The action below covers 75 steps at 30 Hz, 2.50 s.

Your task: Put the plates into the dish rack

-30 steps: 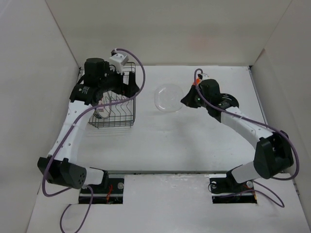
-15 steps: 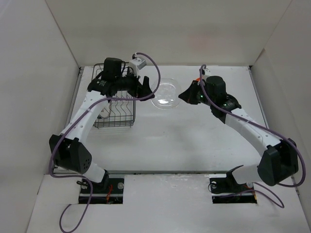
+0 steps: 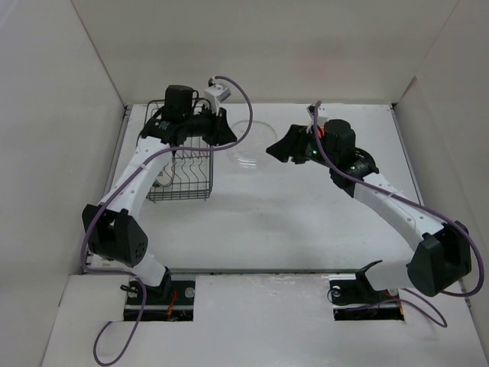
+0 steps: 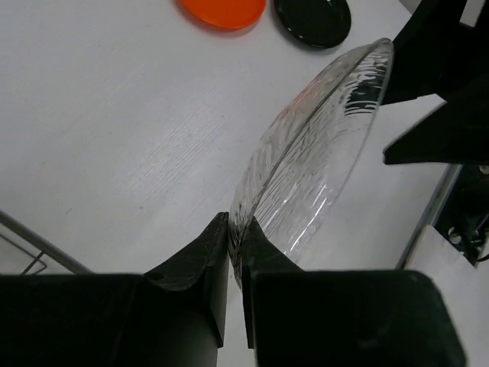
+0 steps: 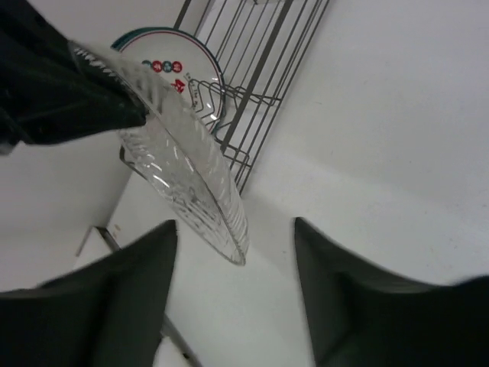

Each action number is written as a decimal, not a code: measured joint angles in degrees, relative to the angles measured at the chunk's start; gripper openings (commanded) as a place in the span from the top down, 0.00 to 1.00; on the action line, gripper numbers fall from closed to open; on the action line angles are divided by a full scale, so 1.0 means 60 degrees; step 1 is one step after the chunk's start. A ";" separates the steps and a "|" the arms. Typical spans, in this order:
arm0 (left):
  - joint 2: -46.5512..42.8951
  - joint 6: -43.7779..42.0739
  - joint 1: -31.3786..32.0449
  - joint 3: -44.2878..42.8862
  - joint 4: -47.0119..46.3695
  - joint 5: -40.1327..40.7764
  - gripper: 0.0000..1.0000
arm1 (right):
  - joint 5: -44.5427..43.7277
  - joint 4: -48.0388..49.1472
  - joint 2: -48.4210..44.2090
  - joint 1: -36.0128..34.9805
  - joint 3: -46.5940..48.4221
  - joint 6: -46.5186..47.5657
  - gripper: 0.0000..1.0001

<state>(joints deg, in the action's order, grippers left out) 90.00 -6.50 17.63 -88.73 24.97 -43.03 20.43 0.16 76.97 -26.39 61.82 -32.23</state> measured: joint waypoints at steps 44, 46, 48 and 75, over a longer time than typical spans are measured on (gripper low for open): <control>-0.1439 0.1927 0.0047 0.2845 0.0382 1.3723 1.00 | -0.2335 -0.1752 0.1319 -0.0299 0.0707 0.0841 0.01; -0.1373 0.1953 0.0047 0.2845 0.0382 1.3635 1.00 | -0.2335 -0.1749 0.1319 -0.0284 0.0703 0.0841 0.01; -0.1275 0.1967 0.0047 0.2845 0.0382 1.3540 1.00 | -0.2335 -0.1752 0.1319 -0.0284 0.0692 0.0841 0.01; -0.0710 0.2080 -0.0058 0.2838 0.0528 1.2123 0.52 | -0.2433 -0.1698 0.1173 0.0189 0.0423 0.0841 0.01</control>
<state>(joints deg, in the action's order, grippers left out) 85.73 5.98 17.28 -71.70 28.14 29.71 5.82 -10.02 84.01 -25.26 64.36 -27.18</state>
